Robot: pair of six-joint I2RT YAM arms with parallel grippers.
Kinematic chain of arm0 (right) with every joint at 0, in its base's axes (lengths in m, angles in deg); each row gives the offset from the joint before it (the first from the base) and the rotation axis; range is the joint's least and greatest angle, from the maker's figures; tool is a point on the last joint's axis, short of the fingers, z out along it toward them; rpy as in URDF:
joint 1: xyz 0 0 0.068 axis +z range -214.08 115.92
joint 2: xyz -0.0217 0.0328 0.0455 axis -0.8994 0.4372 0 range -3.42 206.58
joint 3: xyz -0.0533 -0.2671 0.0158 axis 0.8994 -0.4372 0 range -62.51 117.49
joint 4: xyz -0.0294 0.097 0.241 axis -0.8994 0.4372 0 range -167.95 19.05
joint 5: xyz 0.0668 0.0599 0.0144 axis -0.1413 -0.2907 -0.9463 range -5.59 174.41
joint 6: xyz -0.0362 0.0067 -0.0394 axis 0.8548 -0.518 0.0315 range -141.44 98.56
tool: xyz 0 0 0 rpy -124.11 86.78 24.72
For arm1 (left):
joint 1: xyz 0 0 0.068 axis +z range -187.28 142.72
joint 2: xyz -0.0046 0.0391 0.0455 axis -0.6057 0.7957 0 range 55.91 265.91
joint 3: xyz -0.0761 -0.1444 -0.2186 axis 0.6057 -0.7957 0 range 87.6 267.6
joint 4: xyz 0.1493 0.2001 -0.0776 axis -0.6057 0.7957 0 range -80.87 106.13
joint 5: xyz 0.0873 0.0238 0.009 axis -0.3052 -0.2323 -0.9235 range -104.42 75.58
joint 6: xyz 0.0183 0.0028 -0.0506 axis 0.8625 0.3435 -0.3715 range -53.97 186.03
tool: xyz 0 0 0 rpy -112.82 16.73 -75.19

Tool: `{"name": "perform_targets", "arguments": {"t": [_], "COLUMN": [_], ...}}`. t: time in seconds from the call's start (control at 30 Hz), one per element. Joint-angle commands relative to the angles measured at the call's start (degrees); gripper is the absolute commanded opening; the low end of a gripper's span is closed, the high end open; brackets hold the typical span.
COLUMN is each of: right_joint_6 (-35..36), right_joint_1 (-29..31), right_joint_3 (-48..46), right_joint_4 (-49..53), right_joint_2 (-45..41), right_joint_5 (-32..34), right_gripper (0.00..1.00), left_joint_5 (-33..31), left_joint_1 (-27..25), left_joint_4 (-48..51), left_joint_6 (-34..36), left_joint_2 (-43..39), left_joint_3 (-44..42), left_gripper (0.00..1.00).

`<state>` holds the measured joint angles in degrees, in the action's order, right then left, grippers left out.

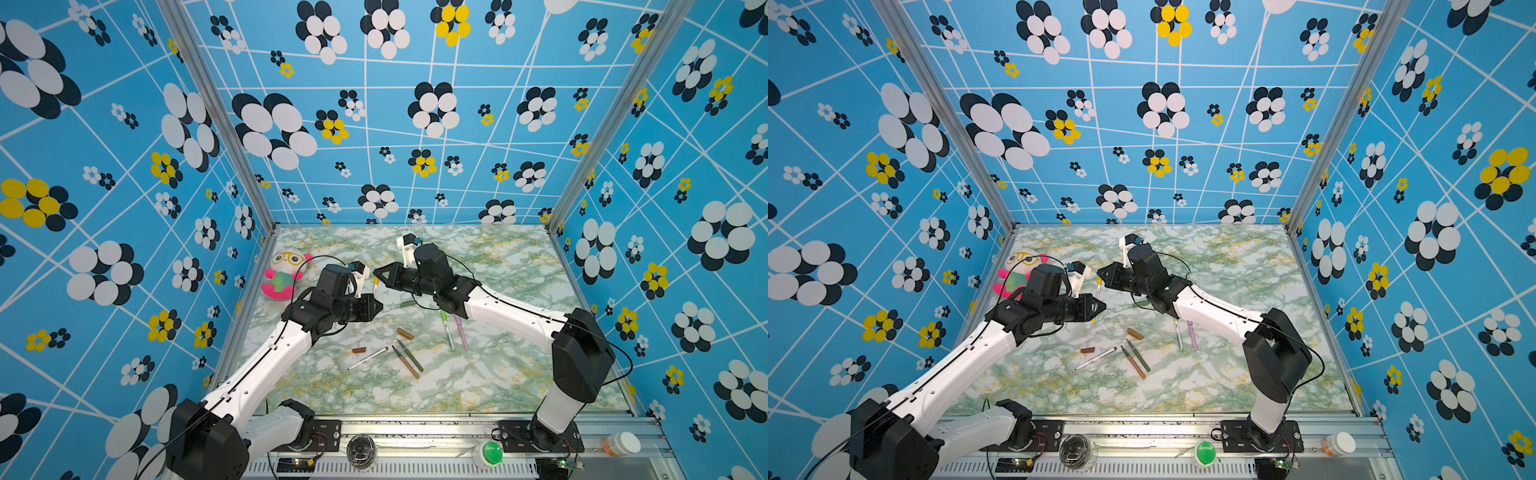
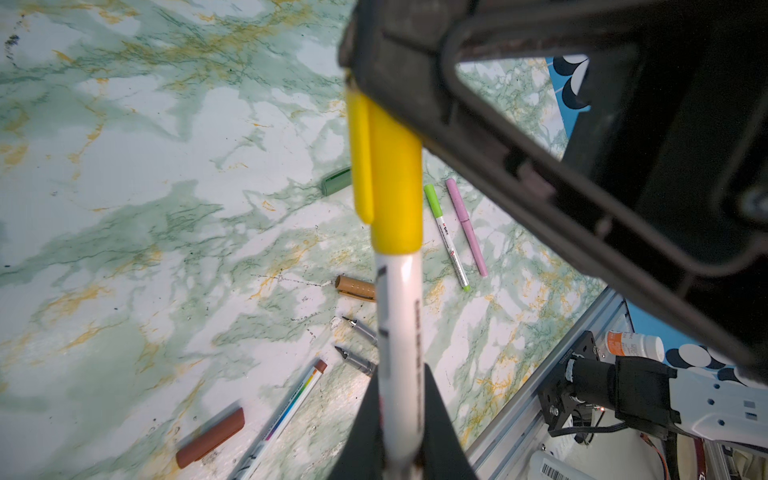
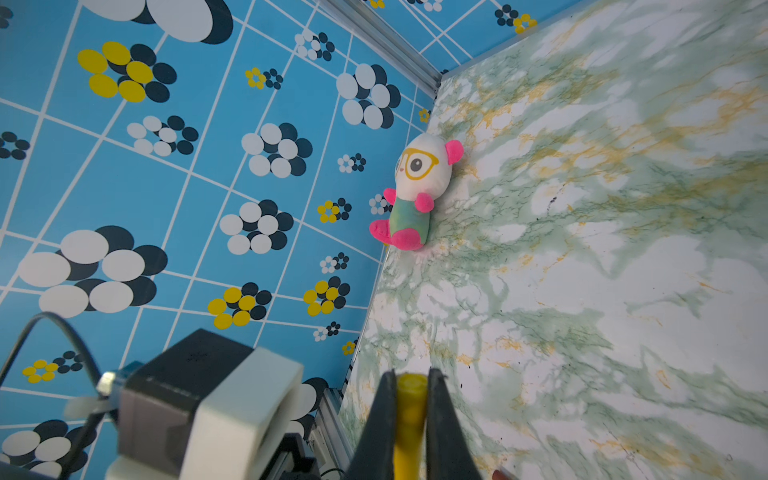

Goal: Insert the pens into the pen caps

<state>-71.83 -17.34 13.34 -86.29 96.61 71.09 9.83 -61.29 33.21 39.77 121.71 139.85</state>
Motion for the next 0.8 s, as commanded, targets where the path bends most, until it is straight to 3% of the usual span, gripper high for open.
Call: {"name": "perform_targets", "arguments": {"t": [0.0, 0.23, 0.3, 0.37, 0.5, 0.77], "right_joint_6": [1.44, 1.82, 2.82, 4.41, 7.03, 7.42], "right_joint_1": [3.92, -1.41, -2.3, -2.73, -2.8, -2.8], "right_joint_3": [-2.7, 3.08, 4.92, 6.52, 7.77, 5.04], "right_joint_4": [13.44, 13.95, 14.93, 16.55, 19.51, 20.07], "right_joint_2": [1.21, -2.36, -3.24, -4.17, -5.73, -7.86], "right_joint_5": [-12.19, -11.78, -11.29, -10.65, -9.37, -9.19], "right_gripper": [0.0, 0.02, 0.09, 0.22, 0.34, 0.37], "left_joint_5": [1.59, 2.29, 2.25, 2.03, 2.18, 0.71], "left_joint_1": [0.8, -0.98, -2.02, -2.85, -3.54, -3.66], "left_joint_4": [-22.6, -24.91, -25.81, -26.33, -26.97, -27.64], "left_joint_6": [3.6, -2.42, -4.08, -5.3, -6.69, -7.33], "left_joint_2": [-1.5, -5.8, -6.42, -6.79, -7.09, -6.69], "left_joint_3": [4.56, -5.51, -8.19, -10.38, -12.54, -12.45], "left_gripper": [0.0, 0.0, 0.0, 0.0, 0.0, 0.0]}}
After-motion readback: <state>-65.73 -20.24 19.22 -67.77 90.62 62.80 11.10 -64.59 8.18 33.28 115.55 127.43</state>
